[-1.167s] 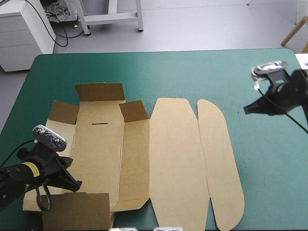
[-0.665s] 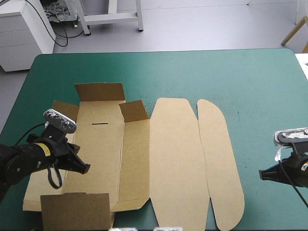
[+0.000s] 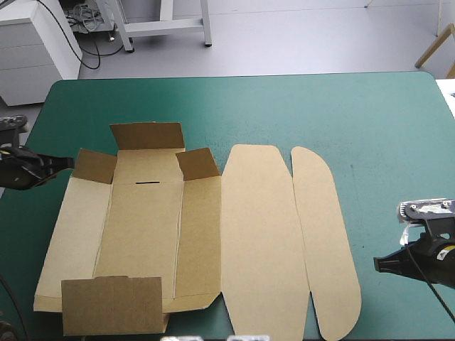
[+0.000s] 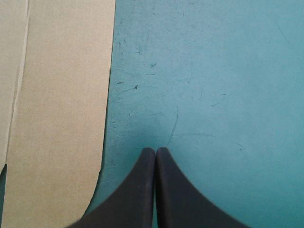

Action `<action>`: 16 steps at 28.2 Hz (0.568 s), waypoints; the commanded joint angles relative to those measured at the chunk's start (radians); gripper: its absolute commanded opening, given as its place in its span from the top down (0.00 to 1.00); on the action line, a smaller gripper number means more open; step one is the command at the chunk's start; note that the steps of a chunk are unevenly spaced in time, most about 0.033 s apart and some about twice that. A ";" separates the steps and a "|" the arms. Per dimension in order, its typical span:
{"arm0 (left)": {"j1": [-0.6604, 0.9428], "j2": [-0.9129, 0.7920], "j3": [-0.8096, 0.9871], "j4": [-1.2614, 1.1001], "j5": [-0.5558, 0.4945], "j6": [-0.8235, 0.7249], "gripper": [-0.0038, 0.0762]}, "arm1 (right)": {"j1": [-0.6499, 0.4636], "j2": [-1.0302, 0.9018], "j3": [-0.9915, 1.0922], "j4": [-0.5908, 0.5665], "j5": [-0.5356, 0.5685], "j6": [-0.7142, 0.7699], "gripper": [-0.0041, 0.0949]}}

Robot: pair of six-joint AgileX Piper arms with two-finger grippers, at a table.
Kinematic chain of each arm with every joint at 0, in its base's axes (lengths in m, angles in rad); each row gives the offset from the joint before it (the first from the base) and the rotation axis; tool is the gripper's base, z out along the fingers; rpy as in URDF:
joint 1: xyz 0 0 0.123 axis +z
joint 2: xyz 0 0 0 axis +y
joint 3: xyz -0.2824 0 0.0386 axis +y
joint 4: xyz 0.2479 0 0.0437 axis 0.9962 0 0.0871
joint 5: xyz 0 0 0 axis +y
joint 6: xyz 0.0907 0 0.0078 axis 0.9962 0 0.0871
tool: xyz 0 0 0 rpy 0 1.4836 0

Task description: Fold the box

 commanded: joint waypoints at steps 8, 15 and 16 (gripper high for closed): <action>0.352 -0.024 -0.034 -0.127 0.175 0.160 0.96 | -0.007 -0.001 -0.024 0.030 -0.060 -0.010 0.98; 0.356 -0.022 -0.034 -0.036 0.175 0.161 0.96 | -0.005 -0.001 -0.024 0.032 -0.060 -0.013 0.98; 0.356 -0.022 -0.034 -0.024 0.175 0.161 0.96 | -0.005 -0.001 -0.024 0.032 -0.060 -0.013 0.98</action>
